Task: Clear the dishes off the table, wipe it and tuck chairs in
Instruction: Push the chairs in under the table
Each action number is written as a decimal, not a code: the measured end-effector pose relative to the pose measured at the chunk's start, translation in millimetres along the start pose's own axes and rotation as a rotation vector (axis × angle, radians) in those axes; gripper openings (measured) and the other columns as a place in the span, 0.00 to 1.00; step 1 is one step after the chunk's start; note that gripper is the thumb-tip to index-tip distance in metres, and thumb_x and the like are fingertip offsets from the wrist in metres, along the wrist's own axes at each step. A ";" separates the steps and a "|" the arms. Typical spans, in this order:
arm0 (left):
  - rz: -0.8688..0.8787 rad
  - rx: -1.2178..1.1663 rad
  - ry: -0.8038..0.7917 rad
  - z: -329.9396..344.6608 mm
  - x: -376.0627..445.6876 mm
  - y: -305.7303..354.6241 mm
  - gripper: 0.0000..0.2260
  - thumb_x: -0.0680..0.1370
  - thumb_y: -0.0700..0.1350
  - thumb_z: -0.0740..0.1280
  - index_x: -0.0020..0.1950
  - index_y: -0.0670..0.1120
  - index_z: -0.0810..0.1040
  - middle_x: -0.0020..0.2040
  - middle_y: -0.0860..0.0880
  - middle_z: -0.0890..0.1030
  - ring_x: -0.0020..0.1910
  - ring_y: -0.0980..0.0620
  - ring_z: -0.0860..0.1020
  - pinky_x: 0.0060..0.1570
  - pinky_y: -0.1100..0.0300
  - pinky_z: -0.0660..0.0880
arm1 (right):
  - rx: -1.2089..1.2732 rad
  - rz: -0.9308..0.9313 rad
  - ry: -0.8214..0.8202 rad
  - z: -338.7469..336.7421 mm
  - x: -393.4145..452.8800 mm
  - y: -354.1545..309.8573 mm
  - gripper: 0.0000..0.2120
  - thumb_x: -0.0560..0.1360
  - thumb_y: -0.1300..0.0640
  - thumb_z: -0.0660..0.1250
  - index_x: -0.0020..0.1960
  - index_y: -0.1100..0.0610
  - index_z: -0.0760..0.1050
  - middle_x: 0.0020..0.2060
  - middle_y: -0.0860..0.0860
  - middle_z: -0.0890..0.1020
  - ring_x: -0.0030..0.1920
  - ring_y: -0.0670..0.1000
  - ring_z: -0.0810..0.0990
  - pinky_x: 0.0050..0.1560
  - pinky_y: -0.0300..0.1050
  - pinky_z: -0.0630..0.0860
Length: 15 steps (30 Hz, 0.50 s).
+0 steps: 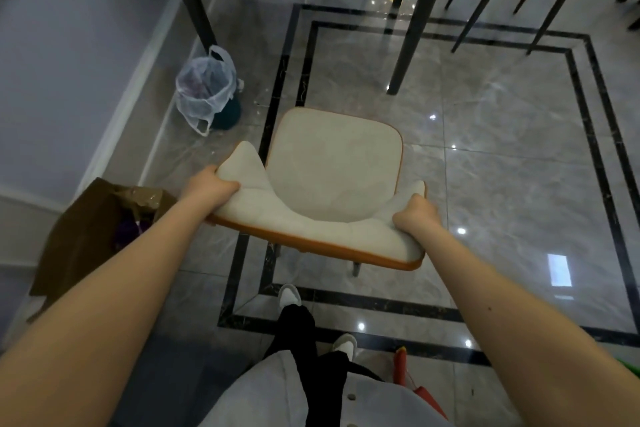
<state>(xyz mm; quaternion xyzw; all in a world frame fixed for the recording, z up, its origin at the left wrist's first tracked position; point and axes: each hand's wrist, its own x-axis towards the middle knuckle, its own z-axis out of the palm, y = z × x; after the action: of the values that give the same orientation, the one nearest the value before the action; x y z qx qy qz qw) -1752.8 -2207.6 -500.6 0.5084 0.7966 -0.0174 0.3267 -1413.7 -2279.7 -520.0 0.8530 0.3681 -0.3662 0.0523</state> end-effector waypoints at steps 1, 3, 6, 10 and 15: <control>-0.006 -0.003 0.007 -1.4 4.9 6.7 0.27 0.75 0.53 0.66 0.72 0.48 0.64 0.64 0.42 0.74 0.56 0.41 0.75 0.40 0.53 0.70 | -0.001 -0.005 0.011 -6.1 6.3 -5.9 0.22 0.73 0.53 0.66 0.64 0.62 0.68 0.63 0.63 0.69 0.49 0.59 0.74 0.49 0.49 0.73; -0.022 -0.012 0.007 -3.3 13.9 17.2 0.27 0.75 0.52 0.66 0.73 0.47 0.63 0.65 0.42 0.73 0.57 0.41 0.74 0.37 0.54 0.68 | 0.007 -0.015 0.024 -15.9 16.7 -16.1 0.23 0.73 0.53 0.66 0.64 0.61 0.68 0.62 0.62 0.70 0.46 0.57 0.73 0.45 0.48 0.72; -0.049 -0.040 0.011 -9.1 32.3 32.0 0.27 0.76 0.51 0.65 0.73 0.47 0.63 0.65 0.41 0.73 0.58 0.40 0.74 0.34 0.56 0.67 | 0.026 -0.042 0.038 -30.8 35.9 -34.2 0.23 0.72 0.54 0.66 0.64 0.61 0.67 0.61 0.61 0.71 0.53 0.59 0.75 0.45 0.47 0.71; -0.075 -0.147 0.031 -23.5 68.2 51.5 0.27 0.75 0.49 0.66 0.72 0.47 0.64 0.65 0.41 0.73 0.58 0.39 0.74 0.38 0.53 0.69 | 0.051 -0.088 0.063 -49.7 68.1 -68.8 0.23 0.74 0.57 0.66 0.66 0.60 0.66 0.62 0.59 0.73 0.60 0.59 0.74 0.49 0.47 0.71; -0.119 -0.169 0.043 -50.8 123.9 76.0 0.26 0.75 0.48 0.66 0.72 0.46 0.64 0.65 0.40 0.72 0.59 0.38 0.74 0.37 0.53 0.70 | 0.044 -0.117 0.079 -72.7 110.8 -127.9 0.25 0.74 0.57 0.65 0.69 0.58 0.64 0.64 0.58 0.71 0.62 0.59 0.73 0.55 0.49 0.72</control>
<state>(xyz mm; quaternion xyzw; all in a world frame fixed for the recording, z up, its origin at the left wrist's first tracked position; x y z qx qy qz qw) -1749.3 -2053.7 -504.3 0.4311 0.8308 0.0413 0.3497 -1405.1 -2095.8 -517.6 0.8447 0.4111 -0.3427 -0.0027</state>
